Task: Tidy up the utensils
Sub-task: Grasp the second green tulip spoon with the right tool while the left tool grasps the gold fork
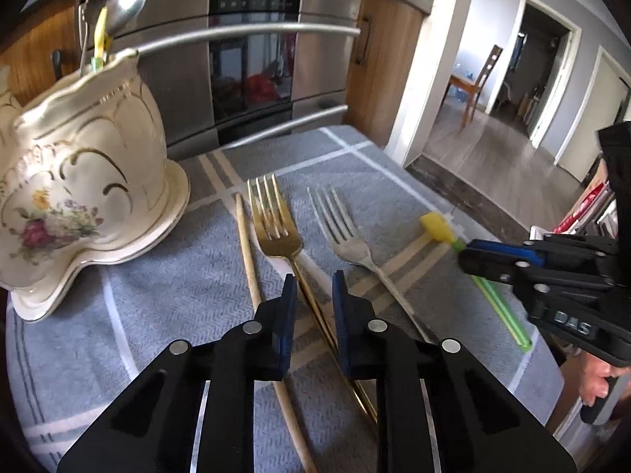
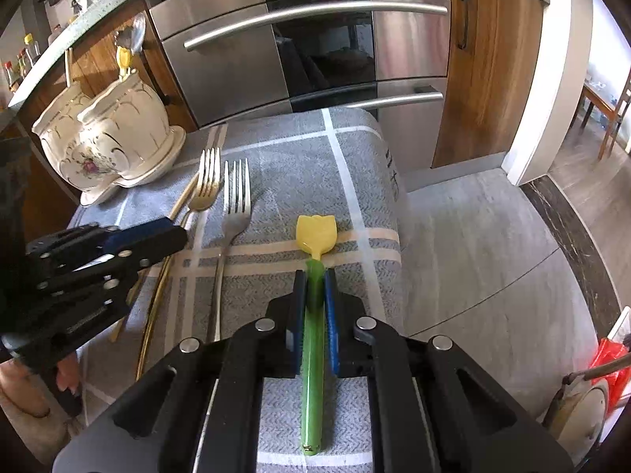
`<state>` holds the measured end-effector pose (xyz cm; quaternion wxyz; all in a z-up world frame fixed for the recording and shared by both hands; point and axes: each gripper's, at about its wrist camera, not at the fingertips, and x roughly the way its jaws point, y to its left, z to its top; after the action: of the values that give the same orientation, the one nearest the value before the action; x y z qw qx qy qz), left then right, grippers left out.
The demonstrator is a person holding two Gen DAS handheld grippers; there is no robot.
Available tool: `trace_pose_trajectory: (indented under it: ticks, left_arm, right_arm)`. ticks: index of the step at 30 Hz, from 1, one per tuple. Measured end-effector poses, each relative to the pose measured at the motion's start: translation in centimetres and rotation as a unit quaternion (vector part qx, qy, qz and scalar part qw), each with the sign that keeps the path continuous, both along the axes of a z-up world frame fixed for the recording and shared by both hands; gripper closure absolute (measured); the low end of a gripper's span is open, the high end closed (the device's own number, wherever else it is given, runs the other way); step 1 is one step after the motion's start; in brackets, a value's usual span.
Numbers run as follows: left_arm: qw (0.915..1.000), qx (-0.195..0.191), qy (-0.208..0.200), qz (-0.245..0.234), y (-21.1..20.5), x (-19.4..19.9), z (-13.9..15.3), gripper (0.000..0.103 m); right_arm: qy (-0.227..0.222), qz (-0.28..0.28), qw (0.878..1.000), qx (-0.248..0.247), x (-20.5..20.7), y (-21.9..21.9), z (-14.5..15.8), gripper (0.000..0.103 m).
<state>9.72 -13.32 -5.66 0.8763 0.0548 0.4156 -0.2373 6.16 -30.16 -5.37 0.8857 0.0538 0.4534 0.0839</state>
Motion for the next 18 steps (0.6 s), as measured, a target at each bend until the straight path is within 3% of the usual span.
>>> trace_pose_trajectory:
  ticks: [8,12,18]
  left_arm:
    - [0.9993,0.034,0.0,0.015,-0.9,1.3,-0.3,0.084]
    - [0.9983,0.054,-0.01,0.02,-1.4,1.5,-0.4,0.09]
    - [0.9996,0.018,0.001,0.024,-0.3,1.9,-0.2,0.097]
  right_arm:
    - [-0.008,0.004,1.0,0.012,-0.1,-0.1,0.5,0.094]
    - [-0.01,0.004,1.0,0.019,-0.1,-0.3,0.6,0.094]
    - [-0.021,0.002,0.999,0.031,-0.2,-0.4,0.8,0.094]
